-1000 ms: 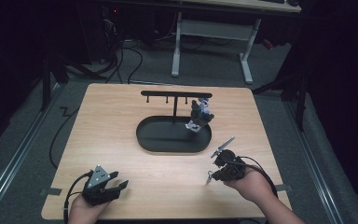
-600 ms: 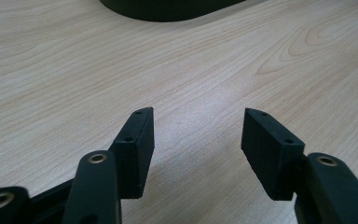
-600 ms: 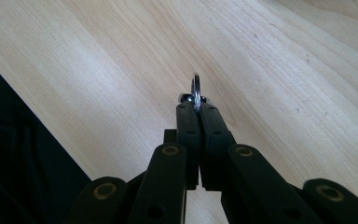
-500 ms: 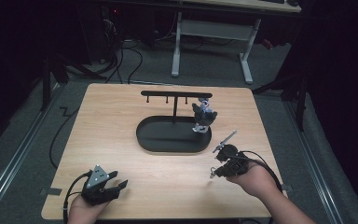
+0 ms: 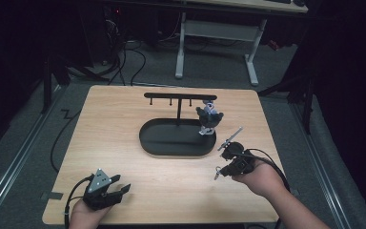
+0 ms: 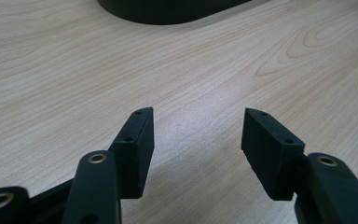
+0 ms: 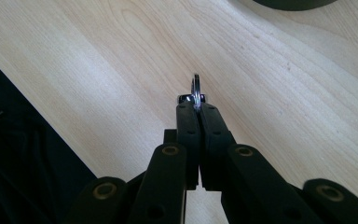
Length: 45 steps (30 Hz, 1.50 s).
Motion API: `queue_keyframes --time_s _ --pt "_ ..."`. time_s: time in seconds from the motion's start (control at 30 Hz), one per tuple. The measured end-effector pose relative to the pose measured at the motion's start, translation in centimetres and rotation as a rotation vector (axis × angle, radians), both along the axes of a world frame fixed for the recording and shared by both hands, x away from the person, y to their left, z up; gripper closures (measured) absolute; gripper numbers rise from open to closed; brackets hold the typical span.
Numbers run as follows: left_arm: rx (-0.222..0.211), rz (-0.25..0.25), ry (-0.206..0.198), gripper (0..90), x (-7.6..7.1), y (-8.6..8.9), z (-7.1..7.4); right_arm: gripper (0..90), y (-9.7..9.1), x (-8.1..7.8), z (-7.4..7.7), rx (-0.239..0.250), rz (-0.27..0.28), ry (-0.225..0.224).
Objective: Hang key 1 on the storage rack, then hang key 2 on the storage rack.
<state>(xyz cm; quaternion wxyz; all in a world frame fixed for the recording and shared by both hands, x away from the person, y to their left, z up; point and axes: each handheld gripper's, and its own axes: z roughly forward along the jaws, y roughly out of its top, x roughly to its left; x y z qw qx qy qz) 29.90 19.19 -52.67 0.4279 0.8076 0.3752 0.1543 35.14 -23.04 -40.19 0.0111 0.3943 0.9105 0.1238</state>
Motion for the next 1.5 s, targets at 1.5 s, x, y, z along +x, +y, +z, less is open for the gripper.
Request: queue_keyframes --time_s 1.5 --pt "-0.027 0.002 -0.005 44.6 0.0 0.5 0.1 89.0 2.8 5.8 4.7 0.010 -0.015 -0.015"
